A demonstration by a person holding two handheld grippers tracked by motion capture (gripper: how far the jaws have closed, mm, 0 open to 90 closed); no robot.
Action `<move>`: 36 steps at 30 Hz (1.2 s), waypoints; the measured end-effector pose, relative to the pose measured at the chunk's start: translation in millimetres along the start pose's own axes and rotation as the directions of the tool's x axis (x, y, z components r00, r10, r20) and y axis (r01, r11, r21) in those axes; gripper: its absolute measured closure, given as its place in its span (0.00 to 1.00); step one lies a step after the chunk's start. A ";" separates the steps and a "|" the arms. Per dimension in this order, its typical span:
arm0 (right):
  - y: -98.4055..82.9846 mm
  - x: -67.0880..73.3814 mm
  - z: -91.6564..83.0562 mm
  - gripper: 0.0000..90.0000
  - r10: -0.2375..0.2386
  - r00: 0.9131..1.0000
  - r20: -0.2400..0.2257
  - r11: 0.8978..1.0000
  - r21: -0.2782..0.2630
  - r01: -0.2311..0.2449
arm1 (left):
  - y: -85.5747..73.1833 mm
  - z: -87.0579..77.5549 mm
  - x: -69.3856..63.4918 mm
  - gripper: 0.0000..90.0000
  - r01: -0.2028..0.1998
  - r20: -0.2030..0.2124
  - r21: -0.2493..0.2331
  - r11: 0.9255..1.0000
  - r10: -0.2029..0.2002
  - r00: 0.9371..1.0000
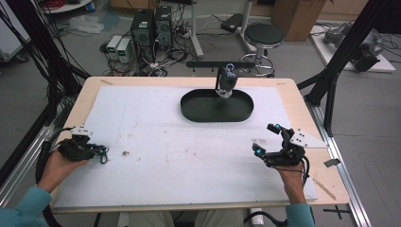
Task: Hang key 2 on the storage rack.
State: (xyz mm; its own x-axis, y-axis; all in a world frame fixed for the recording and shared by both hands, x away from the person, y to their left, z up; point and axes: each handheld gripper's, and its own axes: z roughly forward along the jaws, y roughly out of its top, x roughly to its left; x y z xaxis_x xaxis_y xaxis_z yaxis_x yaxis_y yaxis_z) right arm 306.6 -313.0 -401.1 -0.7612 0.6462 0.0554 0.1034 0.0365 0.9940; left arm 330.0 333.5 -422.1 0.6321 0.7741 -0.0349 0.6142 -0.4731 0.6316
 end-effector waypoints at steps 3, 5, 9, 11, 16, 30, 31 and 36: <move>-0.1 -0.1 0.2 0.01 -0.001 1.000 0.001 1.000 0.000 0.001 | -0.2 0.0 0.6 0.94 0.003 -0.005 0.001 1.000 -0.003 1.000; -0.1 -0.1 0.2 0.01 0.001 1.000 0.000 1.000 0.002 -0.001 | 0.0 -0.2 0.6 0.95 0.003 -0.006 -0.001 1.000 -0.003 1.000; -0.3 -0.2 1.0 0.01 -0.002 1.000 0.000 1.000 0.004 0.002 | 0.4 -0.1 -0.3 0.97 0.003 0.000 -0.004 1.000 -0.003 1.000; -0.4 0.0 1.0 0.01 0.003 1.000 -0.002 1.000 0.007 -0.003 | 0.5 -0.4 -0.6 0.97 -0.004 -0.007 -0.001 1.000 0.004 1.000; -0.5 -0.7 1.9 0.01 -0.005 1.000 -0.001 1.000 0.004 0.005 | 0.5 -0.5 -1.6 0.98 -0.008 -0.015 -0.002 1.000 0.008 1.000; 2.5 -1.1 3.8 0.01 0.001 1.000 -0.015 1.000 0.009 -0.001 | 11.6 -12.5 -9.4 0.98 -0.028 0.037 -0.099 0.995 0.031 0.999; 3.3 -0.9 4.1 0.01 0.007 1.000 -0.015 1.000 0.011 -0.007 | 14.6 -14.3 -10.8 0.98 -0.038 0.038 -0.104 0.994 0.042 0.998; 8.8 -1.6 7.6 0.01 0.000 0.999 -0.045 1.000 0.018 0.000 | 25.0 -17.9 -20.9 0.98 -0.068 0.044 -0.133 0.989 0.074 0.996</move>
State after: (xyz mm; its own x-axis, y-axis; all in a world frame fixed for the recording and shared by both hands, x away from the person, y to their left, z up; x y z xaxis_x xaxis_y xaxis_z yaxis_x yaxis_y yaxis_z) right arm 313.6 -307.9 -393.2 -0.7891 0.6113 0.0601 0.1149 0.0508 0.9921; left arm 323.8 313.1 -391.7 0.6963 0.7174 -0.0221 0.5018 -0.4646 0.7296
